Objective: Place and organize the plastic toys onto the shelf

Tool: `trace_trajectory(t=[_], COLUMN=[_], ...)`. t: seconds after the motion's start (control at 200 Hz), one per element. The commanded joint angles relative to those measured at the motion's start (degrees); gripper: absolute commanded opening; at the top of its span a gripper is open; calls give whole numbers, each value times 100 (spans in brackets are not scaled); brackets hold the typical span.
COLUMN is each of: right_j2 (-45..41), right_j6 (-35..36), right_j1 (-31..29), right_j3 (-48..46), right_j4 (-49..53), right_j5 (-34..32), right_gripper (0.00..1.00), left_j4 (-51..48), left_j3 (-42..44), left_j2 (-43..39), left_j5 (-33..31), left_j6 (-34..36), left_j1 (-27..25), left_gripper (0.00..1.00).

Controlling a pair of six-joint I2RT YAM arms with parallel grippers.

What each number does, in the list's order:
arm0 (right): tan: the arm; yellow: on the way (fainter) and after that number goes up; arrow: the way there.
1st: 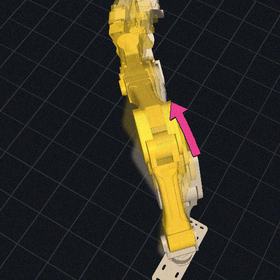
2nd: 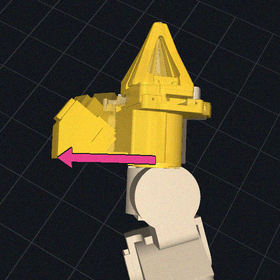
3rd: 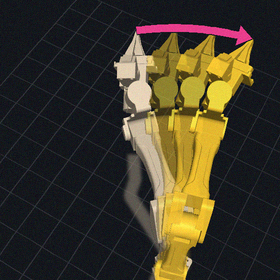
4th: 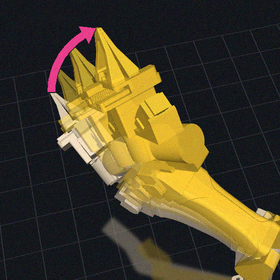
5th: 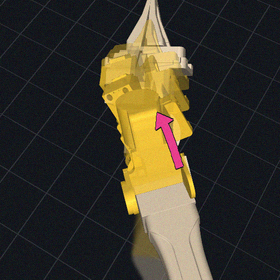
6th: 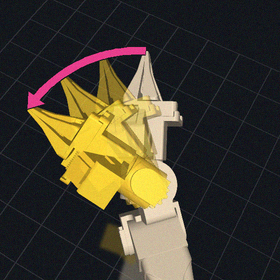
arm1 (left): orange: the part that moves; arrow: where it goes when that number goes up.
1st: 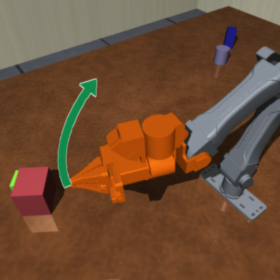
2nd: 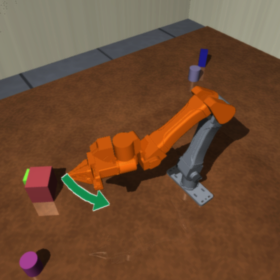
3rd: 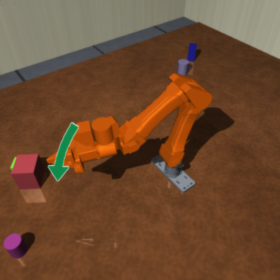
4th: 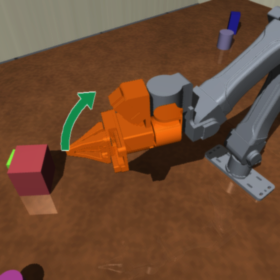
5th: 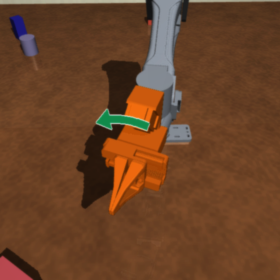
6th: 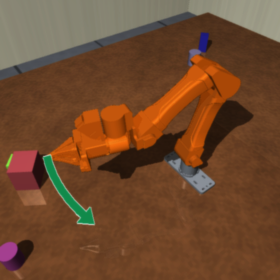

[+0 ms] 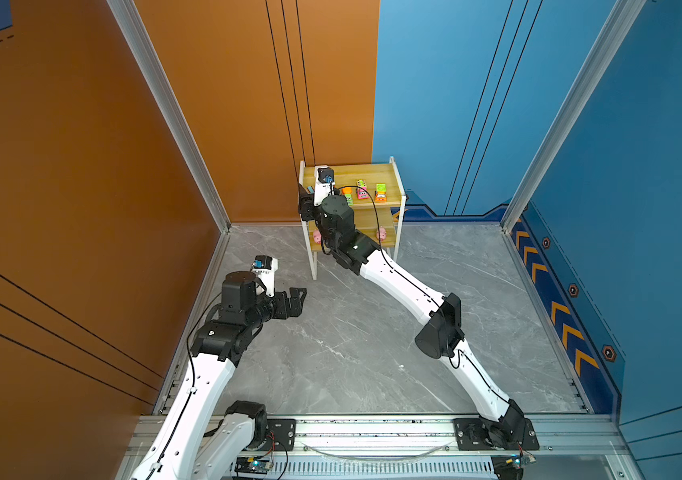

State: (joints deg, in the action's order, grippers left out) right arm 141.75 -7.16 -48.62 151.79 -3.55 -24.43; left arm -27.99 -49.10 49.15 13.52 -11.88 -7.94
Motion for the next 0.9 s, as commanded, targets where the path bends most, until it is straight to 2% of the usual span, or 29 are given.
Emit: trace_trajectory(t=[0.0, 0.215, 0.315, 0.395, 0.471, 0.611, 0.706, 0.811, 0.896], right_j2=[-632, -1102, -1854, -2891, -4038, -6270, -7624, -8602, -8676], right_j6=[142, 666, 1004, 1359, 1454, 1000, 999, 897, 955], right_j1=[19, -116, -153, -125, 48, 1025, 1721, 2572, 3143], right_j3=[160, 15, -901, -2302, -4105, -7372, -9489, -11389, -12608], right_j4=[-329, -135, -132, -234, -381, -2, -148, -641, -1708], right_j5=[126, -21, -74, -266, -418, -276, -356, -50, 325], right_gripper=[69, 73, 74, 77, 81, 91, 96, 98, 98], left_j4=[75, 85, 99, 139, 220, 630, 1514, 3318, 4046], left_j3=[-12, 3, 19, 67, 147, 515, 1134, 1983, 2194], left_j2=[-22, -38, -44, -84, -195, -479, -643, -159, 755], left_j5=[42, -69, -153, -295, -544, -1316, -2283, -2286, -2135], left_j6=[6, 52, 46, 45, 20, -108, -502, -294, -16], left_j1=[-35, -28, -27, -14, 21, 182, 298, 275, 496], left_gripper=[98, 98, 98, 98, 98, 98, 98, 98, 98])
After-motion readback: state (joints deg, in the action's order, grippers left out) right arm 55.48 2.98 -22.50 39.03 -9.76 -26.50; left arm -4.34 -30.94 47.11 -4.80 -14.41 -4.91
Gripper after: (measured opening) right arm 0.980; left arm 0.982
